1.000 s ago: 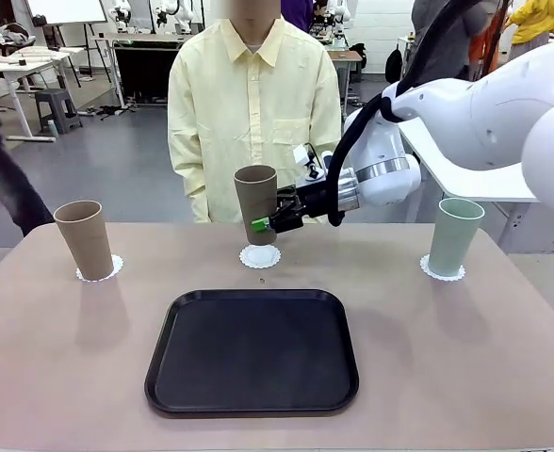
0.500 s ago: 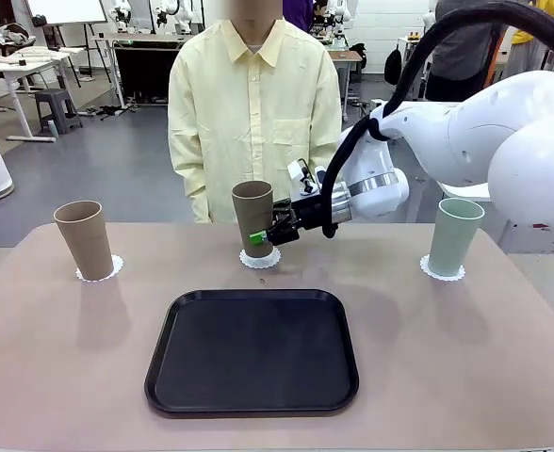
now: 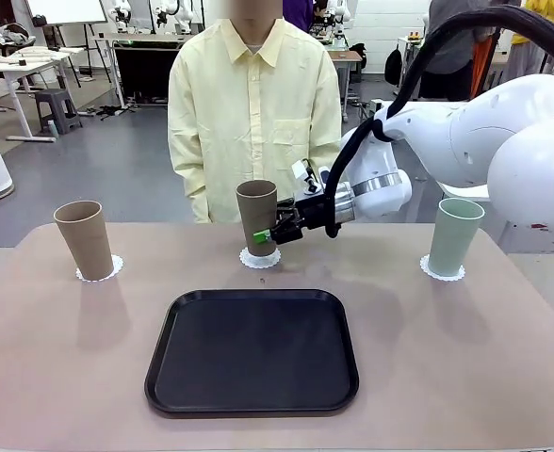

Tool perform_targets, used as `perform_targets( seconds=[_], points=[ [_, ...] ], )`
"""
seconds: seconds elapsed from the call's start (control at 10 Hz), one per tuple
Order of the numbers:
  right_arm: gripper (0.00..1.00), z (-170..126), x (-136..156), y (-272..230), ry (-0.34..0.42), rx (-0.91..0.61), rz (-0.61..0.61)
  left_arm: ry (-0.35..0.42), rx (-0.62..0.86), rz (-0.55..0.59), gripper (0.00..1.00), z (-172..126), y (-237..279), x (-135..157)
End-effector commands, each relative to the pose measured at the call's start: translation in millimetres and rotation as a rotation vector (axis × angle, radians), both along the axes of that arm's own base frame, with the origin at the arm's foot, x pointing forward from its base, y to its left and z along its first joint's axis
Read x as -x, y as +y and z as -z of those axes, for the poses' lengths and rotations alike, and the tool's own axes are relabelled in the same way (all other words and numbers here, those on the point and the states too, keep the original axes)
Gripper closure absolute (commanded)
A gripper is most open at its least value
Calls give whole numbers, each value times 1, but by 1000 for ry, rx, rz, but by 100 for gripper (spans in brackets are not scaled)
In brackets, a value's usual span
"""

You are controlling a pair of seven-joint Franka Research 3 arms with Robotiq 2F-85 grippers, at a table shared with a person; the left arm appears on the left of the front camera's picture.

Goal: Place coasters on the table and set cups on them.
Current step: Take one Reusable plastic cup from the Flat Tray and place it on a coaster set by the human.

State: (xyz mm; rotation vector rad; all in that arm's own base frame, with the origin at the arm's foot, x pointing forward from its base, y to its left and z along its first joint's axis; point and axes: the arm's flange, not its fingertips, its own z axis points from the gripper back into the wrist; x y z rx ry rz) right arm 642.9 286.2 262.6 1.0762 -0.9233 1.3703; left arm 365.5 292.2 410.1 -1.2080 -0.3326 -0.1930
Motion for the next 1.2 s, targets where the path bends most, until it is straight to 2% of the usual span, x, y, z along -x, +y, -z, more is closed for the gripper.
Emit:
perform_targets(
  seconds=[0.0, 1.0, 1.1],
  points=[
    [19, 5, -15, 1, 16, -4, -30, 2, 2, -5, 0, -3, 1, 1],
    [19, 20, -19, 9, 57, 23, -43, 2, 2, -5, 0, -3, 1, 1],
    [12, 19, -19, 9, 57, 29, -46, 2, 2, -5, 0, -3, 1, 1]
  ],
)
